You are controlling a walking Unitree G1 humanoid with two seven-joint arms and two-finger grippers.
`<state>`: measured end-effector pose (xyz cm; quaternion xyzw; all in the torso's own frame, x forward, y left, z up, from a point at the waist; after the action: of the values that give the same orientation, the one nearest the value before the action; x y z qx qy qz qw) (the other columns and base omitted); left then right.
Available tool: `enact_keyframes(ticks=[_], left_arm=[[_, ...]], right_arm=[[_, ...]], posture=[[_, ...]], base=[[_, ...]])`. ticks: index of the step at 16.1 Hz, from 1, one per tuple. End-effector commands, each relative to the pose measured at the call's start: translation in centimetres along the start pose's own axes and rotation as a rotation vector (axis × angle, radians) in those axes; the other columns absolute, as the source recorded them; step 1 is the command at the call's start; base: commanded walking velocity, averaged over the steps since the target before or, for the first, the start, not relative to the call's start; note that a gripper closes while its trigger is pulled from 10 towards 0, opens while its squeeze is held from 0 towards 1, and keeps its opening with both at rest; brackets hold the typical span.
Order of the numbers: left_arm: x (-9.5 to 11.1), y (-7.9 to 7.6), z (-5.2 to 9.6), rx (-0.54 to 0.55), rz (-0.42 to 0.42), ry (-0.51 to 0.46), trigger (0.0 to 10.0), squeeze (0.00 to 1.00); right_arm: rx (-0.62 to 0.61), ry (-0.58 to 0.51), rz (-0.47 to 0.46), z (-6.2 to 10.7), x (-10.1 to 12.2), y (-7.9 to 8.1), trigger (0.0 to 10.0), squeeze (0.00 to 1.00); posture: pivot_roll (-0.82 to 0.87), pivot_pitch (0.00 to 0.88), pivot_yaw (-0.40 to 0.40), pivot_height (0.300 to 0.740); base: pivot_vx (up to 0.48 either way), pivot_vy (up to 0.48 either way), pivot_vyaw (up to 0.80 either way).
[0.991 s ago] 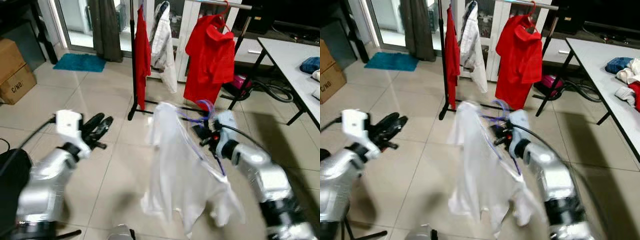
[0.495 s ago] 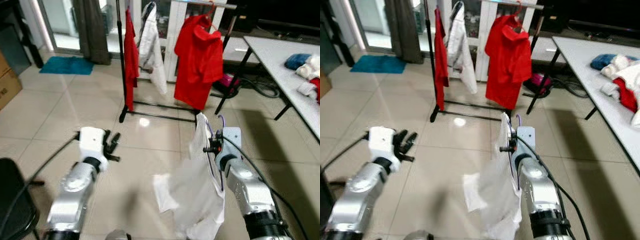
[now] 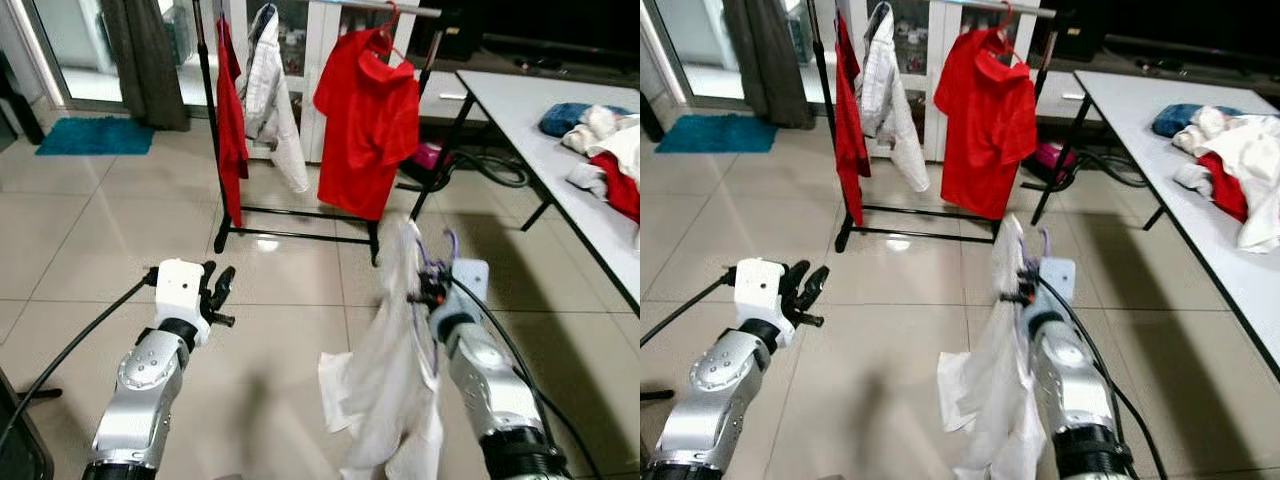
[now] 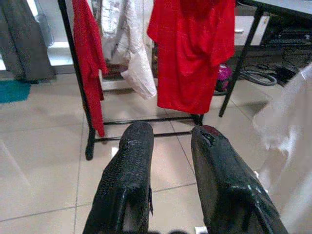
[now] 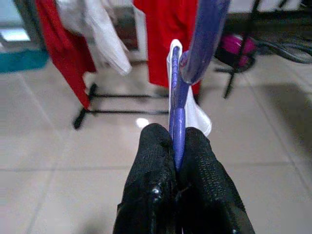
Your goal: Hang hanger
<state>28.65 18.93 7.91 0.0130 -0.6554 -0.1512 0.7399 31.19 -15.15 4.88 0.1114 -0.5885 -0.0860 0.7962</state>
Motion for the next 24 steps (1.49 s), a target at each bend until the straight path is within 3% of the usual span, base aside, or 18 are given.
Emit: enact_keyframes(ticks=[1, 3, 7, 10, 13, 24], left_arm=[[0.9, 0.3, -0.4, 0.014, -0.026, -0.04, 10.0, 0.0], [1.9, 0.5, -0.9, 0.021, -0.033, -0.065, 10.0, 0.0], [2.7, 1.3, -1.0, 0.014, -0.032, -0.088, 10.0, 0.0], [3.4, 0.9, -1.7, -0.012, -0.037, -0.1, 10.0, 0.0], [2.5, 1.2, -1.3, -0.034, -0.043, -0.068, 10.0, 0.0], [2.6, 0.1, -2.1, -0.059, -0.008, -0.079, 10.0, 0.0]], right_arm=[[0.005, -0.057, 0.0, 0.0, 1.2, -0.1, 10.0, 0.0], [-0.004, -0.055, -0.057, 0.3, 1.1, -0.8, 10.0, 0.0], [0.012, -0.048, -0.043, 0.2, 0.5, -0.5, 10.0, 0.0], [0.02, -0.059, -0.061, 0.3, 0.8, -0.5, 10.0, 0.0], [0.046, -0.067, -0.011, 0.1, 0.7, 0.3, 10.0, 0.0], [0.042, -0.094, 0.018, 0.0, 1.9, 0.0, 10.0, 0.0]], posture=[[-0.02, 0.0, -0.055, 0.74], [0.01, 0.001, -0.059, 0.74], [-0.01, 0.002, -0.009, 0.74], [0.01, 0.014, 0.008, 0.74], [-0.01, 0.014, 0.047, 0.74], [0.0, 0.011, 0.015, 0.74]], base=[[0.315, 0.0, 0.0], [0.315, 0.0, 0.0], [0.316, 0.0, 0.0], [0.319, 0.0, -0.23], [0.319, 0.0, 0.0], [0.326, 0.0, 0.0]])
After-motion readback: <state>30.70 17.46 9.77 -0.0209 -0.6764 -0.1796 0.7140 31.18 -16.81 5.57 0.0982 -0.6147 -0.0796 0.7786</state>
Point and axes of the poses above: a point about 5 cm out from each wrist's last joint towards the gripper, its own z axis pointing back from the gripper into the wrist, its own x axis along the axis of the wrist's last joint, y = z × x, the point moved 2 cm from there along -z, pointing out of the wrist towards the gripper, and after that the axes turned 8 degrees about -z, right-handed, at the moved point
